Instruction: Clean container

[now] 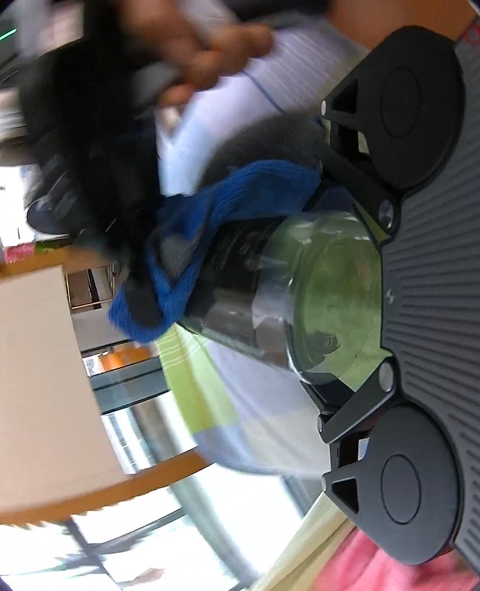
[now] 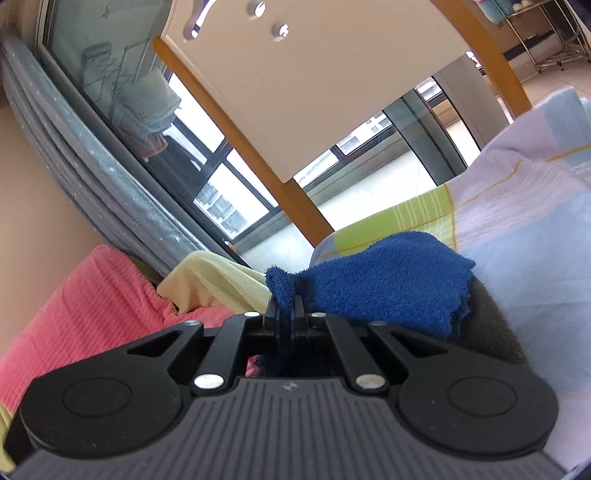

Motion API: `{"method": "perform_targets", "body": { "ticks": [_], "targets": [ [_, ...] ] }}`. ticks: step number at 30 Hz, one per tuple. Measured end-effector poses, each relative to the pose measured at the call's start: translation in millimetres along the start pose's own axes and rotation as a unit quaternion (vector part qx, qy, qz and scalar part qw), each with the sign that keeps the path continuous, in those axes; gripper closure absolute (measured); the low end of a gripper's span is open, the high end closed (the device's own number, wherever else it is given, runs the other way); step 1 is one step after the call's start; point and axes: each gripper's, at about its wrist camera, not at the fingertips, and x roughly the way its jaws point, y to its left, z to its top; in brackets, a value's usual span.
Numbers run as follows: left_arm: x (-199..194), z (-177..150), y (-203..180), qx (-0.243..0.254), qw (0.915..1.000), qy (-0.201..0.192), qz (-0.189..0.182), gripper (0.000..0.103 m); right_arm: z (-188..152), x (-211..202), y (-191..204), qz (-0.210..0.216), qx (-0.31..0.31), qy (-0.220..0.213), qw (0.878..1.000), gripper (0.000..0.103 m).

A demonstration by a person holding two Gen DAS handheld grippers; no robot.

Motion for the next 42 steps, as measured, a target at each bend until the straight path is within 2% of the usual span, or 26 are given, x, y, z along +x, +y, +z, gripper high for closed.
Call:
{"method": "perform_targets", "body": {
  "ticks": [2,3,7,8,11,15,18,22,29,33,36,40,42],
  "targets": [
    [1.0,1.5,10.5,-0.03,0.9992,0.004,-0.025,0.014,-1.8,-4.4,-2.8,0.002,0.011,-0.005,1.0,0.103],
    [1.5,0.9,9.4,-0.023,0.9994,0.002,-0.025,0.014,-2.6,-6.3,-2.8,0.0,0.014,-0.007,1.0,0.103],
    [0.8,-7.9,-15.6,0.062,0.9978,-0.016,0.016,0.015,-2.9,-17.9,7.0,-0.022,0.005,0.0,1.0,0.101],
    [1.9,-8.8,-23.3,0.082,0.996,-0.02,0.028,0.015,-3.8,-22.0,10.0,-0.021,0.001,0.007,1.0,0.097],
    [4.0,-11.3,-35.9,0.121,0.9911,-0.027,0.049,0.015,-12.1,-38.2,16.9,0.022,0.002,0.031,0.999,0.098],
    [5.4,-12.4,-37.5,0.123,0.9908,-0.027,0.05,0.015,-31.6,-45.5,29.5,0.084,0.001,0.076,0.994,0.098],
    [9.1,-10.7,-37.8,0.123,0.9907,-0.027,0.051,0.015,-44.6,-33.9,34.5,0.075,-0.01,0.094,0.993,0.098],
    [13.3,-9.5,-36.5,0.122,0.9909,-0.027,0.051,0.016,-42.9,-18.8,26.3,0.087,0.024,0.08,0.993,0.102],
    [18.0,-10.5,-37.7,0.134,0.989,-0.029,0.056,0.016,-15.1,4.2,19.5,0.027,-0.011,0.045,0.999,0.103],
    [20.7,-10.0,-34.3,0.131,0.9896,-0.028,0.053,0.016,0.4,6.6,6.8,-0.002,-0.019,0.018,1.0,0.103],
    [23.5,-9.8,-33.5,0.132,0.9895,-0.026,0.053,0.015,4.3,3.4,0.5,-0.005,-0.013,0.004,1.0,0.103],
    [25.7,-3.7,-12.4,0.067,0.9977,0.0,0.011,0.015,1.3,-1.5,-5.2,0.0,0.003,-0.009,1.0,0.103],
    [31.5,12.8,12.1,0.004,0.9993,0.015,-0.034,0.016,-0.6,-2.9,-9.2,0.005,0.016,-0.014,1.0,0.103]
  ]
}}
